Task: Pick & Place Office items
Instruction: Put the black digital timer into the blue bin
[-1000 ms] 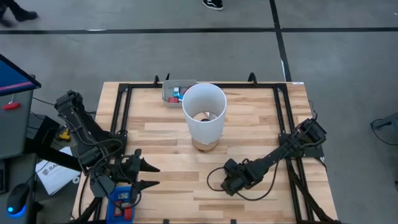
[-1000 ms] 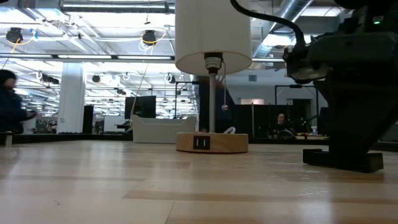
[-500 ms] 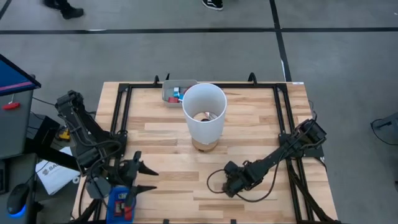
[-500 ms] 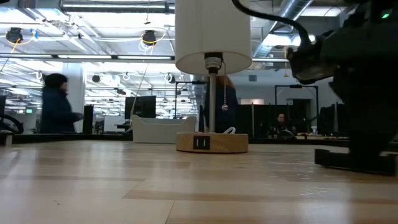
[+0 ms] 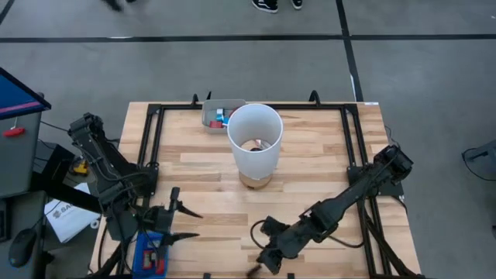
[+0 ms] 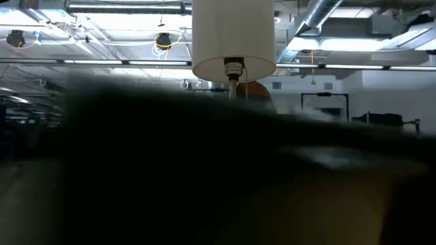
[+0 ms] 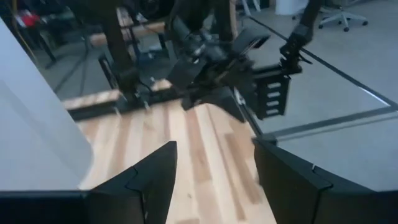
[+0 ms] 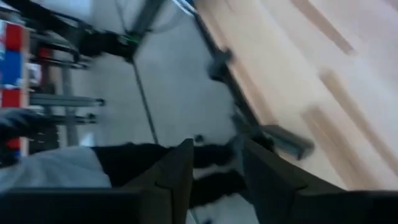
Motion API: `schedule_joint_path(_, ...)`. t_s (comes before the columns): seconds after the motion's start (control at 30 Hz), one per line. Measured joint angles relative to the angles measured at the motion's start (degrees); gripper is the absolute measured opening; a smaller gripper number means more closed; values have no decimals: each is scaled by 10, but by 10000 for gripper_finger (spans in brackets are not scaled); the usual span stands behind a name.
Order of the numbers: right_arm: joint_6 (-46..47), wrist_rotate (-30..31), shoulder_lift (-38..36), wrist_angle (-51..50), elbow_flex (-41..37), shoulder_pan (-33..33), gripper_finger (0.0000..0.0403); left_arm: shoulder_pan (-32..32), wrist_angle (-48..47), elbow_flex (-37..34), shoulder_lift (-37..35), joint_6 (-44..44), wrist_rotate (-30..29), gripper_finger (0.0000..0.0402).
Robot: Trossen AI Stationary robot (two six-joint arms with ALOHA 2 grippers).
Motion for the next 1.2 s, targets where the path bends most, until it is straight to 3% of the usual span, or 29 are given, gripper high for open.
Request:
schedule_joint_path(0.3,-34,80,-1,-109,47,2,88,10,22,0,3,23,11,212)
schedule_joint_path(0.47,-135,113,4,-151,47,31,88,-4,20,0,3,18,12,210)
schedule_joint_path(0.63,-271,117,42,-128,47,58,90,-16,-12,0,3,-29,10,209)
schedule_joint_path(0.77,-305,109,92,-85,47,64,116,-24,-36,0,3,-64,7,209)
schedule_joint_path(1.03,-295,111,150,-26,47,64,224,-25,-41,0,3,-86,5,209)
schedule_joint_path(1.2,-333,111,156,-22,48,72,241,-25,-41,0,3,-90,5,209)
